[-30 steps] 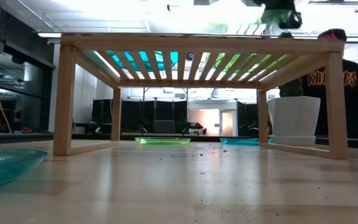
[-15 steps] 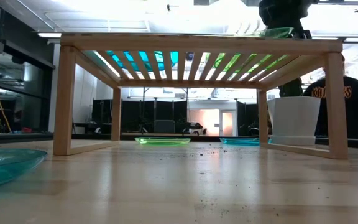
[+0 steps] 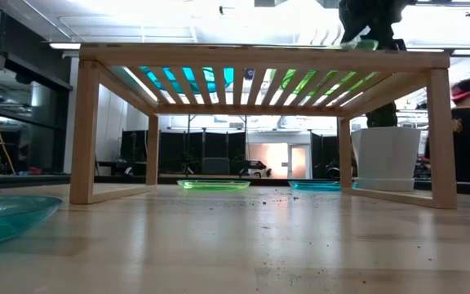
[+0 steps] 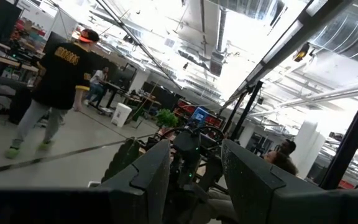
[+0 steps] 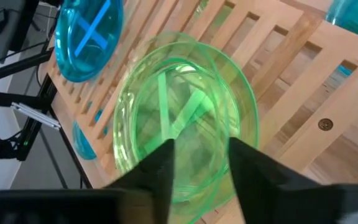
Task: Place and stack plates onto a shelf
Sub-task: Stack the green plate on top of the other green plate on the shelf, then stack the blue plate on top of the other blue plate on the shelf
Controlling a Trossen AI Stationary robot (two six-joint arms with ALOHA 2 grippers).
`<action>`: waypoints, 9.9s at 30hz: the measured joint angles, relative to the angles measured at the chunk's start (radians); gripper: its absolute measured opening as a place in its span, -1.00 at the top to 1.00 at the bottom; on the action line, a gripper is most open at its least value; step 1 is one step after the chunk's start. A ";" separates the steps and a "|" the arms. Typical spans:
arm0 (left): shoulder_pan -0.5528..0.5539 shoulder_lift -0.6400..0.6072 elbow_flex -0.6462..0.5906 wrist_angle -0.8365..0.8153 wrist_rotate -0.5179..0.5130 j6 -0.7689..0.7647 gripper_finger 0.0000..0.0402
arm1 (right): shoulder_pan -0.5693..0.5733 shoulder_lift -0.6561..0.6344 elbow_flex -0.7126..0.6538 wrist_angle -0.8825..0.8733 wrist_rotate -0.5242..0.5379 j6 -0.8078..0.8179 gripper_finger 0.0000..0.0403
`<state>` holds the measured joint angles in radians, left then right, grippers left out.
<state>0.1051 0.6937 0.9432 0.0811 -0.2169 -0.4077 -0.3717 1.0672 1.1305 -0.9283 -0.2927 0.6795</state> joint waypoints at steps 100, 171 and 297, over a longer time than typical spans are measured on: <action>0.110 0.196 0.086 -0.831 0.359 -0.630 1.00 | 0.073 -0.248 0.001 0.094 0.277 -0.086 -0.19; 0.524 0.305 0.193 -0.394 0.391 -0.396 0.21 | -0.256 0.210 0.034 0.220 0.352 -0.039 -0.19; 0.970 0.376 0.191 -0.246 0.705 -0.325 0.21 | -0.205 -0.058 -0.745 1.177 0.669 0.603 1.00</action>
<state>1.0748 1.0695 1.1343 -0.1649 0.4885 -0.7322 -0.5764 1.0097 0.3850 0.2489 0.3764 1.2826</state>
